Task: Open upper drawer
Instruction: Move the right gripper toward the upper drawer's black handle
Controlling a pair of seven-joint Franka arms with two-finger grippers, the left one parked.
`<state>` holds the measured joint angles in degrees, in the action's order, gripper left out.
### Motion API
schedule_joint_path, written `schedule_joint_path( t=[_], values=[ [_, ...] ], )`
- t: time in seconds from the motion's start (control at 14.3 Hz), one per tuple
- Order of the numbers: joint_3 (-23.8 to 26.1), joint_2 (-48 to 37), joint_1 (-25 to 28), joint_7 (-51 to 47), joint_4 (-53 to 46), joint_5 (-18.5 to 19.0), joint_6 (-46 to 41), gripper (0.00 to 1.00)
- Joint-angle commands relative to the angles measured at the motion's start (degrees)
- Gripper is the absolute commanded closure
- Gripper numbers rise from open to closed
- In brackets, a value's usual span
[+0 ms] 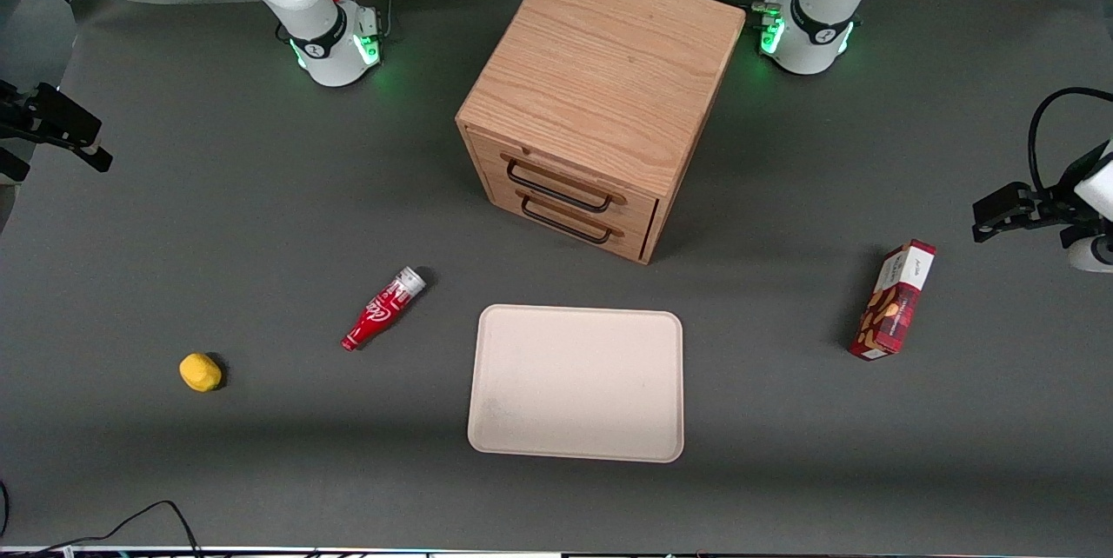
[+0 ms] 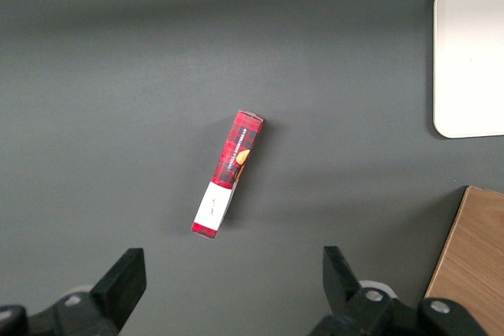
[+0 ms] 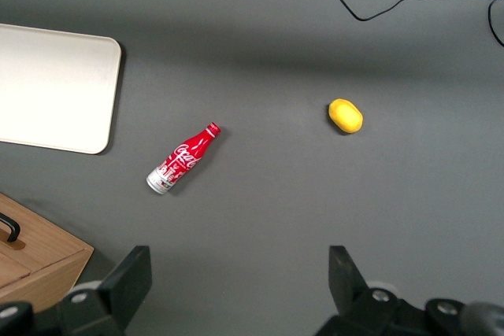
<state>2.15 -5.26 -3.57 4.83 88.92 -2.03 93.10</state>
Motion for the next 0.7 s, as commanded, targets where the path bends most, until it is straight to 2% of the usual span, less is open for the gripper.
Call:
schedule_joint_path(
  t=[0.0,0.21,0.28,0.63],
  values=[
    [0.0,0.7,0.4,-1.3,-1.0,0.9,-0.4,0.00],
    [1.1,2.4,1.3,-1.1,-2.3,1.2,-0.5,0.00],
    [3.7,3.7,1.3,0.3,-3.8,2.4,-0.7,0.00],
    [13.8,10.8,1.3,14.5,-9.5,2.6,-2.3,0.00]
  ],
)
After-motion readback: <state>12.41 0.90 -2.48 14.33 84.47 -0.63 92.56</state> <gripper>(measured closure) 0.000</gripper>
